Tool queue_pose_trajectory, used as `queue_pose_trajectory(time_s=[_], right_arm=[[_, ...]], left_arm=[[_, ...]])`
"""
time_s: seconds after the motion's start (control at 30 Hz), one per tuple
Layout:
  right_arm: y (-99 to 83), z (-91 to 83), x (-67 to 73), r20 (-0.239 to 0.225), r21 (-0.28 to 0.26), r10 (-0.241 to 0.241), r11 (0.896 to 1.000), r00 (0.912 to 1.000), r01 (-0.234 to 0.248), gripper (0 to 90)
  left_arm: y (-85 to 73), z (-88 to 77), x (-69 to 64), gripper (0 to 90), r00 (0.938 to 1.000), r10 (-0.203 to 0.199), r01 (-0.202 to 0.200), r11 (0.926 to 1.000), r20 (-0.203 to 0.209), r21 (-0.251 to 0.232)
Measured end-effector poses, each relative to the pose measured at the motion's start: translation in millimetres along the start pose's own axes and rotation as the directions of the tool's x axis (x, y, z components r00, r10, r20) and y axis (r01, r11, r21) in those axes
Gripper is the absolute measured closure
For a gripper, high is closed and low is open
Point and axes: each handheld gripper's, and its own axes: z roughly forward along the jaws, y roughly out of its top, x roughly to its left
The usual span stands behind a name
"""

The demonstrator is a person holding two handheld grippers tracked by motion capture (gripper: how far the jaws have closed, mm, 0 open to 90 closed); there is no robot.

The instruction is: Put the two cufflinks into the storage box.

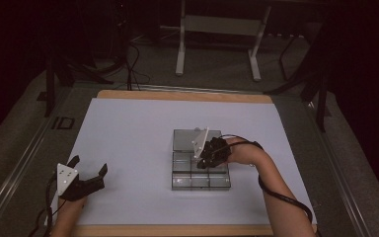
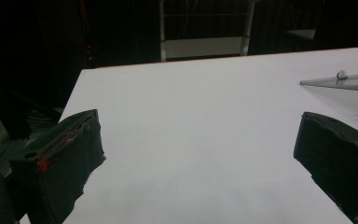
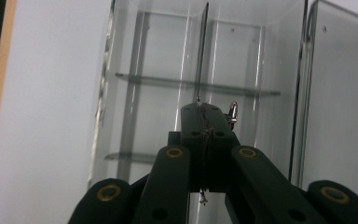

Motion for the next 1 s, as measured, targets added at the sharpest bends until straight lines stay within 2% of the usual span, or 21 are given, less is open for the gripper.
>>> queue_pose_trajectory(time_s=[0.17, 0.37, 0.6, 0.77, 0.87, 1.0], right_arm=[[3.6, 10.5, -7.2, -0.002, -0.002, 0.0, 1.0, 1.0, 0.0, 89.2], [-0.7, 22.7, -13.1, -0.021, 0.003, 0.007, 1.0, 0.9998, -0.007, 89.2], [-4.1, 36.1, -19.1, -0.03, 0.046, 0.033, 0.998, 0.999, -0.032, 89.2], [-3.5, 41.3, -23.1, -0.031, 0.054, 0.049, 0.997, 0.9983, -0.048, 88.9], [-3.4, 45.9, -23.9, -0.025, 0.082, 0.042, 0.996, 0.9988, -0.04, 88.8], [-2.6, 47.3, -24.0, -0.025, 0.074, 0.042, 0.996, 0.9988, -0.04, 88.3]], left_arm=[[0.0, -0.2, -0.1, 1.7, 1.0, 0.002, -0.002, 1.0, 0.001, -0.001], [-0.1, -0.2, -0.4, 1.7, 1.0, 0.004, -0.004, 1.0, -0.002, -0.002], [-0.2, -0.2, -0.5, 1.7, 1.0, 0.004, -0.004, 1.0, -0.003, -0.003], [-0.2, -0.2, -0.6, 1.7, 1.0, 0.004, -0.004, 1.0, -0.004, -0.003], [-0.2, -0.1, -0.6, 1.7, 1.0, 0.004, -0.004, 1.0, -0.005, -0.003], [-0.2, -0.1, -0.7, 1.7, 1.0, 0.005, -0.005, 1.0, -0.006, -0.003]])
